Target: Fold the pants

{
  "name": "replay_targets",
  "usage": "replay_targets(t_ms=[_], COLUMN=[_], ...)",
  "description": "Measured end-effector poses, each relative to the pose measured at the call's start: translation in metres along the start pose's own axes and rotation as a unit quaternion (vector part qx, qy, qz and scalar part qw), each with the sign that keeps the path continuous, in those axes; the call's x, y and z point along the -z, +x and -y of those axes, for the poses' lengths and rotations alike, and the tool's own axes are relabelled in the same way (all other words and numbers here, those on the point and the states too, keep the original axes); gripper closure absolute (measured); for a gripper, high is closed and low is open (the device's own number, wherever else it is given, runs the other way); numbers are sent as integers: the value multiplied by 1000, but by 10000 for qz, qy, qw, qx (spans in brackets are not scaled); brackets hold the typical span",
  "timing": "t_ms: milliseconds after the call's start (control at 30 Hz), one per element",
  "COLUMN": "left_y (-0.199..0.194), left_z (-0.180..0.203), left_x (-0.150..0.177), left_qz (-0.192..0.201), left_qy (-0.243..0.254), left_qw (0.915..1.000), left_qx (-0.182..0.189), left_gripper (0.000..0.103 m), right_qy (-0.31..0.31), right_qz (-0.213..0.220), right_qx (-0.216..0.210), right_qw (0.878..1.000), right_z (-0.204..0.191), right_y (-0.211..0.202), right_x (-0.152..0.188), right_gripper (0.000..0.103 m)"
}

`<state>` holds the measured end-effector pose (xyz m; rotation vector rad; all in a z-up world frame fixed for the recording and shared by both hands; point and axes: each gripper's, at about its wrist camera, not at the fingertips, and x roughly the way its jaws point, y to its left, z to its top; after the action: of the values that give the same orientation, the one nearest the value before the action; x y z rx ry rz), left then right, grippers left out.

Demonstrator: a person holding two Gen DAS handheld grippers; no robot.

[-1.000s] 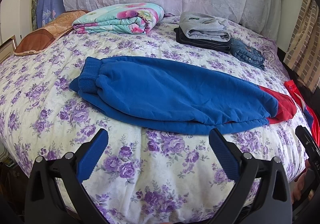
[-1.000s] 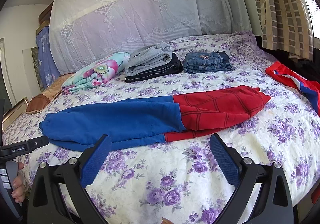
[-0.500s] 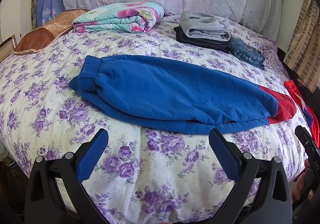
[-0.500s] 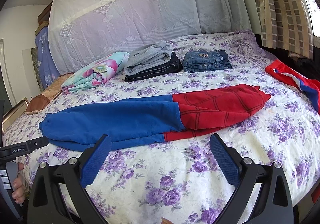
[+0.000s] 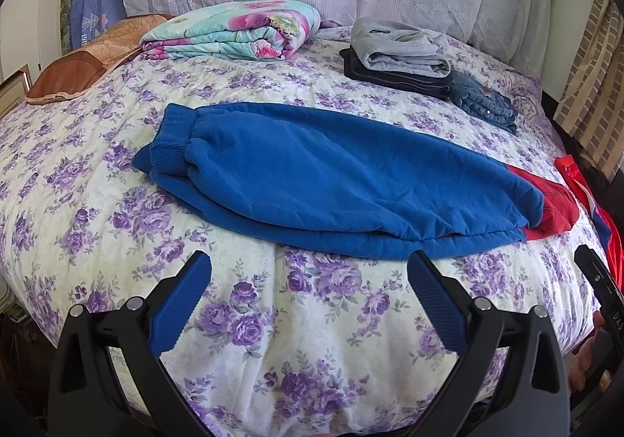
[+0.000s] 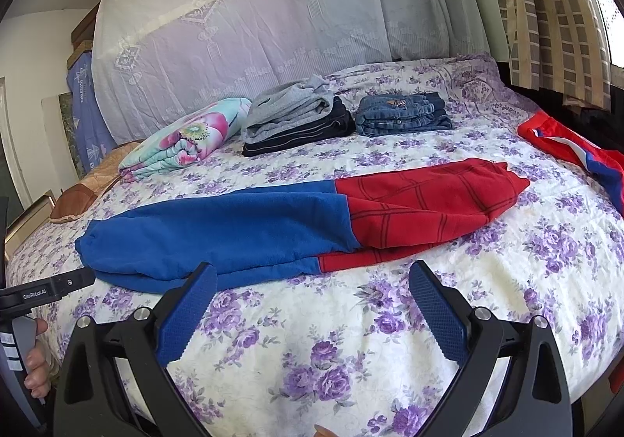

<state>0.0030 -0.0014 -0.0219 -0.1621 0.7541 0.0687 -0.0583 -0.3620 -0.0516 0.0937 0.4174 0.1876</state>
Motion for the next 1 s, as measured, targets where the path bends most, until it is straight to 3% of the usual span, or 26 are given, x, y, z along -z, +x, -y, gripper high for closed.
replay_targets(t_ms=[133, 267, 333, 400, 500, 667, 733, 800, 867, 1000], left_y=[2, -2, -2, 3, 15, 27, 33, 37, 41, 59], left_z=[-20, -69, -93, -112, -124, -125, -124, -125, -127, -128], left_x=[-6, -12, -13, -16, -25, -47, -57, -62, -67, -72], left_qz=[-46, -34, -91, -209, -380, -439, -460, -467, -481, -744], left_qy=[-146, -901, -1444, -1930, -2369, -2596, -2580, -2594, -2566, -2580], left_qw=[9997, 9932, 9822, 9655, 9455, 9362, 9411, 9400, 9416, 9442], left_qx=[180, 737, 1201, 1736, 2203, 2330, 2139, 2168, 2125, 1906], left_gripper=[5, 5, 5, 5, 5, 5, 5, 7, 21, 31], right_qy=[60, 211, 284, 312, 338, 493, 544, 564, 592, 655], right_qz=[-16, 17, -31, -90, -165, -260, -310, -353, -400, -460], right_qx=[7, -71, -126, -159, -281, -354, -360, -373, -395, -431], right_qw=[10000, 9997, 9995, 9993, 9989, 9978, 9974, 9971, 9967, 9959], right_z=[3, 8, 11, 11, 9, 11, 13, 14, 15, 18], right_y=[0, -3, -1, 1, 2, 4, 6, 8, 10, 13], right_x=[5, 10, 4, 4, 3, 0, -3, -5, -6, -9], right_gripper=[4, 4, 4, 4, 4, 4, 4, 4, 4, 4])
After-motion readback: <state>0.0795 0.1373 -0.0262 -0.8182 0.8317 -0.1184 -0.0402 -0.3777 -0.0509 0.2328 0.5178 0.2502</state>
